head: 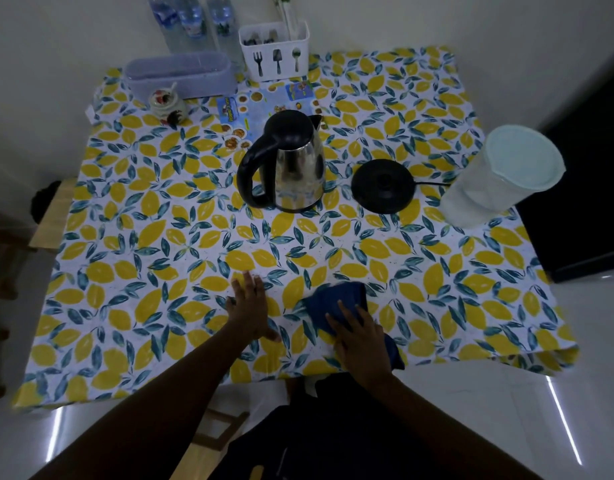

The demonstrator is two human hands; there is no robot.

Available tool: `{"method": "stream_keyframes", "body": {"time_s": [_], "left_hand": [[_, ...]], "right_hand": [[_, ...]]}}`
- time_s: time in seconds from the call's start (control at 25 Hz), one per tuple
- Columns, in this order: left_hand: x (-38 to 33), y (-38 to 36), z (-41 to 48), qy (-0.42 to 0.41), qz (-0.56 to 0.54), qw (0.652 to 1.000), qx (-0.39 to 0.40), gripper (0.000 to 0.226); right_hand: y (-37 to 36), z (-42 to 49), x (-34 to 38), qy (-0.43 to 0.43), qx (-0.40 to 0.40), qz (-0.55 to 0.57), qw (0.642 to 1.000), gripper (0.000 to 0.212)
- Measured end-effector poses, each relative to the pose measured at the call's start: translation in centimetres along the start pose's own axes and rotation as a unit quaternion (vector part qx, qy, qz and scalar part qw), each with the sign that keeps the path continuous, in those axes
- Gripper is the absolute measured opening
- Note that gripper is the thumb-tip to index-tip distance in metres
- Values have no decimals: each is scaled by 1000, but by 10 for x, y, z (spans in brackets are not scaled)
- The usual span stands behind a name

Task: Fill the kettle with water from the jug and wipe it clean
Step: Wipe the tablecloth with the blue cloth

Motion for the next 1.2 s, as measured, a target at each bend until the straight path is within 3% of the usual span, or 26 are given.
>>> {"method": "stream_keyframes", "body": {"time_s": [0.12, 0.4, 0.72, 1.2], "left_hand": [[-1, 1, 0, 6, 5, 1000, 6, 152], [-4, 5, -5, 4, 0, 1000, 11, 151], [-5, 6, -5, 4, 19, 1000, 13, 149], [5, -6, 6, 9, 1, 1000, -7, 150]], "right_hand": [[13, 26, -13, 1, -16, -19, 1000, 57], [47, 103, -30, -180, -52, 38, 982, 51], [31, 85, -24, -190, -43, 2, 981, 55], [74, 202, 21, -191, -19, 17, 981, 53]]}}
Point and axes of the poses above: each hand's wrist, its own z-axis towards the middle knuckle, its own y-axis out of the back of the hand, x = y × z, the point moved 2 cm from there along z, towards the middle knuckle, and after that the axes turned 14 degrees about -y, right-handed, at the moved point
